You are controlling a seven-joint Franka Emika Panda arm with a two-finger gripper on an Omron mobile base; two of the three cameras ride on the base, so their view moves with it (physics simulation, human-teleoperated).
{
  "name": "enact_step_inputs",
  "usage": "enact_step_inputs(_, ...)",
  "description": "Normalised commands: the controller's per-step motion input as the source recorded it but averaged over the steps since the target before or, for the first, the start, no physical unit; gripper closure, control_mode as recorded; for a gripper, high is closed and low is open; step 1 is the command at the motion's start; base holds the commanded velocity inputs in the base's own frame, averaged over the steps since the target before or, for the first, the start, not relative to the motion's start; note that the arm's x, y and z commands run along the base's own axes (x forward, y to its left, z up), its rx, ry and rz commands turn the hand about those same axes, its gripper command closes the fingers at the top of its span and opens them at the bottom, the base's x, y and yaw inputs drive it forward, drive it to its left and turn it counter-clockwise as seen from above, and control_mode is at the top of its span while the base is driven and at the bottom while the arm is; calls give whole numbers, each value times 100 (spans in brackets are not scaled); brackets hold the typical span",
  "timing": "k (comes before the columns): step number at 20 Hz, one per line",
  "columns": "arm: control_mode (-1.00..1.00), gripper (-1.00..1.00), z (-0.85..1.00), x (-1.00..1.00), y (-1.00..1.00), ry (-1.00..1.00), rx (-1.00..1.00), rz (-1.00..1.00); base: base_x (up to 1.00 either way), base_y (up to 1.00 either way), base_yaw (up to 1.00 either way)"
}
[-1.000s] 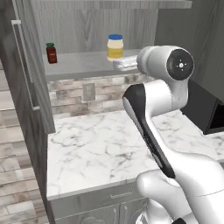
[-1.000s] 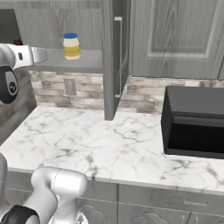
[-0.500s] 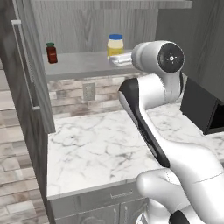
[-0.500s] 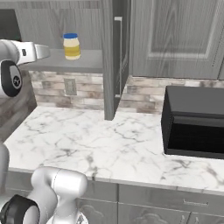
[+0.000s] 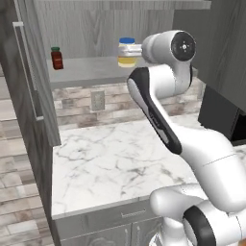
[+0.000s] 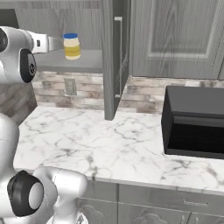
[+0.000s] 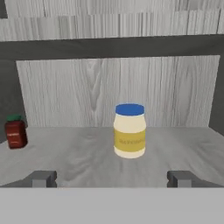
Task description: Collect the paprika, mayonnaise, and shaker from the cabinet and place them next to the stove.
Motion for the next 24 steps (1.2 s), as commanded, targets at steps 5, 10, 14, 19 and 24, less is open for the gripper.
enact_step_inputs(5,-100,-100,1,55,-13,6,8,2,0,0,0)
enact_step_inputs(10,-100,-100,0,51,-8,5,0,0,0,0,0)
enact_step_inputs(14,-100,-100,12,46,0,0,-1,0,0,0,0)
enact_step_inputs(19,-100,-100,7,44,0,2,-1,0,0,0,0)
enact_step_inputs(24,-100,-100,-1,38,-2,0,0,0,0,0,0)
